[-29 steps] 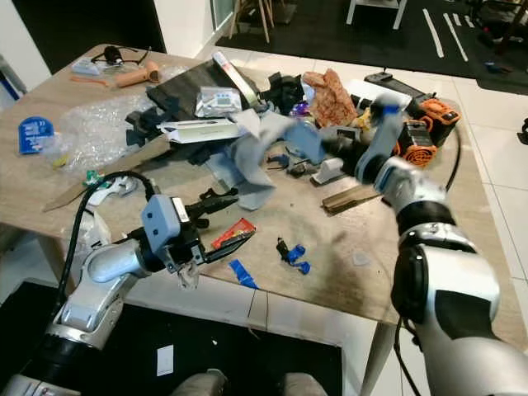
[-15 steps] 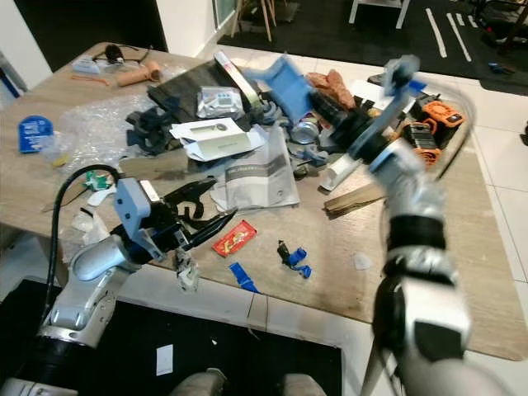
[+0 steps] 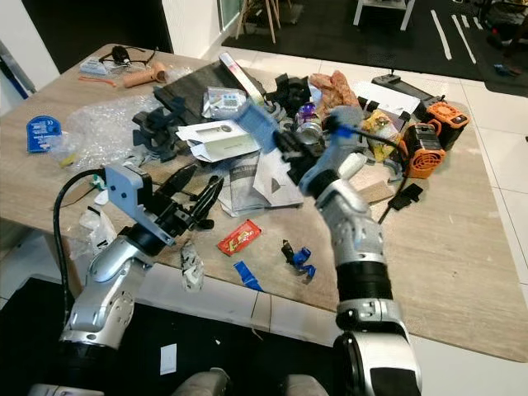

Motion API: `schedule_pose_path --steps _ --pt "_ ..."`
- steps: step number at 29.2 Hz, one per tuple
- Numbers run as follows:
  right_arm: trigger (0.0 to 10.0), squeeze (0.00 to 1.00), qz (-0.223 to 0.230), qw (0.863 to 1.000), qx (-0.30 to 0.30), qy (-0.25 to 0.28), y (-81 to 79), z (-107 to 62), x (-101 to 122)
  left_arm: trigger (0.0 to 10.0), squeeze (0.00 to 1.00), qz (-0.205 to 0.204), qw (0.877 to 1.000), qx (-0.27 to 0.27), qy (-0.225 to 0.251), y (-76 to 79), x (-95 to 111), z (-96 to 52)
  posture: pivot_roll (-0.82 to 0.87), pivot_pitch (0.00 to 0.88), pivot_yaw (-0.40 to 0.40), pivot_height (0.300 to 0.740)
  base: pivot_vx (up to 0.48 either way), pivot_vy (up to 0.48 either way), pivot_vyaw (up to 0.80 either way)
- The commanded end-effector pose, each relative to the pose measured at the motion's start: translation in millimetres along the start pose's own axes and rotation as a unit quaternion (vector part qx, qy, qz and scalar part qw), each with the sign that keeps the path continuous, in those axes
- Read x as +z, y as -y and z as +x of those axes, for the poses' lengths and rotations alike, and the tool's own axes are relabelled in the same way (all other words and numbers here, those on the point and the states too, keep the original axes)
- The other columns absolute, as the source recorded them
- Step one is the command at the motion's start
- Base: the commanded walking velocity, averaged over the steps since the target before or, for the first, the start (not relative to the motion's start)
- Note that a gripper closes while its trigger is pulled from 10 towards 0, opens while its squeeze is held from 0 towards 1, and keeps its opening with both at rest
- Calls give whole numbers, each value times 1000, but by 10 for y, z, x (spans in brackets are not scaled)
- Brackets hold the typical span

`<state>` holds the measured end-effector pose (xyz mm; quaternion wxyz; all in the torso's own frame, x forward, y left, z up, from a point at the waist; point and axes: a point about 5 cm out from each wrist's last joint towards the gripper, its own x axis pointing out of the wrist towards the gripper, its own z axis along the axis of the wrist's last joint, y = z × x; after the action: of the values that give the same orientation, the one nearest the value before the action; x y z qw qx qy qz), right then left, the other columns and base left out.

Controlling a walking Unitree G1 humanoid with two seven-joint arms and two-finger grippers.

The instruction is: Picking trash to rubbish bin

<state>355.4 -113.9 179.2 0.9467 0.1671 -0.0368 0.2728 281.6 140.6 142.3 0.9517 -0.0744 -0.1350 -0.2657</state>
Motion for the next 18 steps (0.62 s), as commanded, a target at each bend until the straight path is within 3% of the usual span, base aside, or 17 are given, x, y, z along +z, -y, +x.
schedule_pose_path --steps 1,4,7,10,18 --pt "10000 0 -46 999 -16 4 73 3 36 10000 0 -13 1000 20 -12 -43 -48 -5 -74 0 -29 740 0 0 0" --pt "10000 0 -66 997 -26 2 123 34 28 10000 0 -30 999 2 -19 -21 -48 76 -77 0 -31 740 0 0 0" --pt "10000 0 -81 996 -23 3 104 48 28 10000 0 -29 999 7 -22 -27 -36 105 -75 0 -35 740 0 0 0" --pt "10000 0 -105 994 -28 7 93 29 49 10000 0 -25 1000 8 -16 -9 11 231 -82 0 -35 740 0 0 0" --pt "10000 0 -109 993 -44 11 157 64 25 10000 0 -28 999 12 -41 -49 -55 257 -66 0 -39 740 -30 0 0"
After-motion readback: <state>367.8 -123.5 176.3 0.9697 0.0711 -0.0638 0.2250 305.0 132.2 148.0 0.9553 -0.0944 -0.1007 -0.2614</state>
